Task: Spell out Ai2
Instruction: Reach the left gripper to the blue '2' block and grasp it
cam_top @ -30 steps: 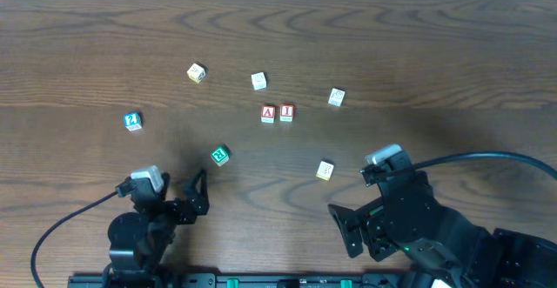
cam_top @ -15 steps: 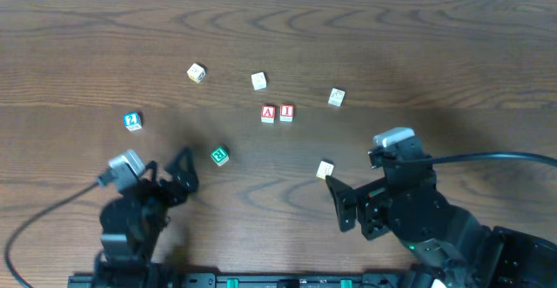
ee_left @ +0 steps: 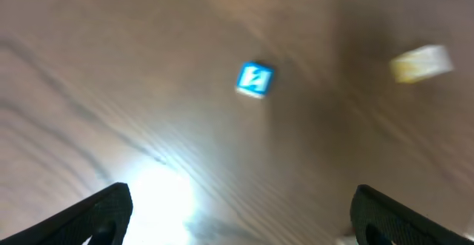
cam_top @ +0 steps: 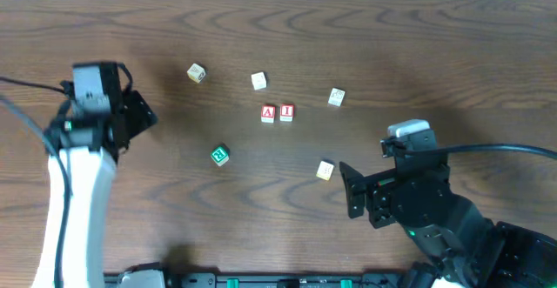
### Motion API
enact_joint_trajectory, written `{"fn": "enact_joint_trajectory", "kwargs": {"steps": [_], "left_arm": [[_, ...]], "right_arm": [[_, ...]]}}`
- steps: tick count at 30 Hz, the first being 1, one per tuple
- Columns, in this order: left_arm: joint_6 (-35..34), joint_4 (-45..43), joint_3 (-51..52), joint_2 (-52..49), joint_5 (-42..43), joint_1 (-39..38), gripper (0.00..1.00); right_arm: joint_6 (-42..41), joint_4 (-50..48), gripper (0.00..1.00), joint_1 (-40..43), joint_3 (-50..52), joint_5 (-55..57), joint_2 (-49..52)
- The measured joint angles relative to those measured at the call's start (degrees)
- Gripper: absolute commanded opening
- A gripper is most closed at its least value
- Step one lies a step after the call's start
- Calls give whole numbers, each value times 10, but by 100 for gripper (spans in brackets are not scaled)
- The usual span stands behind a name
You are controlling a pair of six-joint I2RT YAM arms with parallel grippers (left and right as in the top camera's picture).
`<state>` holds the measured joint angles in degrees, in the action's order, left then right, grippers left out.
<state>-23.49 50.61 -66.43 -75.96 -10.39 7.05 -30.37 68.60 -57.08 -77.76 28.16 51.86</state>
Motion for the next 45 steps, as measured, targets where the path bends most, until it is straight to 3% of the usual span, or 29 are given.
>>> {"fn": "enact_joint_trajectory", "kwargs": {"steps": [7, 14, 21, 29, 30, 45], "left_arm": [[-3, -5, -1, -99, 21, 68, 95], [35, -53, -1, -167, 27, 69, 96], [98, -118, -1, -244, 47, 69, 99], [180, -184, -1, -266, 68, 69, 100], [187, -190, -1, -267, 72, 69, 95], [198, -218, -1, -310, 92, 67, 85]], "right_arm": [[0, 8, 99, 2, 0, 4, 0], [0, 8, 99, 22, 0, 11, 0], [0, 8, 99, 51, 0, 12, 0], [0, 6, 99, 63, 0, 10, 0], [0, 5, 99, 63, 0, 10, 0], [0, -3, 99, 64, 0, 10, 26]]}}
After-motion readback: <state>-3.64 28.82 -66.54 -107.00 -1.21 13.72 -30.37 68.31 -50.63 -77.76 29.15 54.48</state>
